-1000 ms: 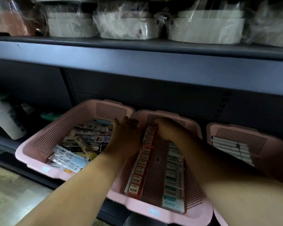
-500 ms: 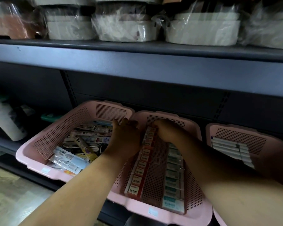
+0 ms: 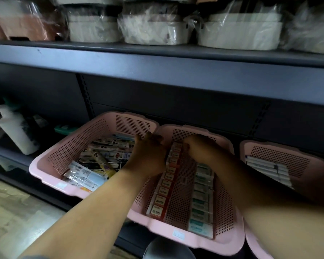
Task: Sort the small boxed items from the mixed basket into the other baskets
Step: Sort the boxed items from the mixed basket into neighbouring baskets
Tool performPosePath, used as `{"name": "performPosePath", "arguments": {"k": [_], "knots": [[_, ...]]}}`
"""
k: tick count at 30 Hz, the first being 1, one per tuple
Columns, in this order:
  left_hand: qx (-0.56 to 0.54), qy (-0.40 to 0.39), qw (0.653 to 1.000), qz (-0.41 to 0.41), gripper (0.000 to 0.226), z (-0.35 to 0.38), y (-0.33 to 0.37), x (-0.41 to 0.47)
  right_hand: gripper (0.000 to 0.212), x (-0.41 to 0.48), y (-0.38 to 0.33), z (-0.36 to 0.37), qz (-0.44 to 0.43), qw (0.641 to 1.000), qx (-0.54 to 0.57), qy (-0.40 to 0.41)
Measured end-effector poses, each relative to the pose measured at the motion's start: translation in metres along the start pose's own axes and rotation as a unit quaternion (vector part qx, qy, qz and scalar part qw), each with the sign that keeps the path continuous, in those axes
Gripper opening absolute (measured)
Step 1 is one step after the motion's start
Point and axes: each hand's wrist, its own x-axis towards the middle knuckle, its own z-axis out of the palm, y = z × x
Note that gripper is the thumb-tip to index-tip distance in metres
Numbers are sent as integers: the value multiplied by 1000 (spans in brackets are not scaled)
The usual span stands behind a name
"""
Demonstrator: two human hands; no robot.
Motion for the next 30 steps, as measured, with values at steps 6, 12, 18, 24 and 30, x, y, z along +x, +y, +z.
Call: {"name": "performPosePath", "arguments": {"k": [6,12,18,24,30], "knots": [[-17,-20,1000,7,41,2,1,0,17,-26,-7,4,-8,995,1,-99],[-14,-40,999,23,57,8,-1,-13,17,-51,-11,12,-112,977,-78,-164],[-6,-97,995,17,54,0,4,-38,29,-74,-25,8,-174,957,-143,-180],[-68,-120,990,4,43,-9,7,-51,26,-89,-32,7,-177,967,-106,-148],[-57,-133,989,-10,49,-9,7,-56,24,-94,-31,15,-185,971,-84,-122]]}}
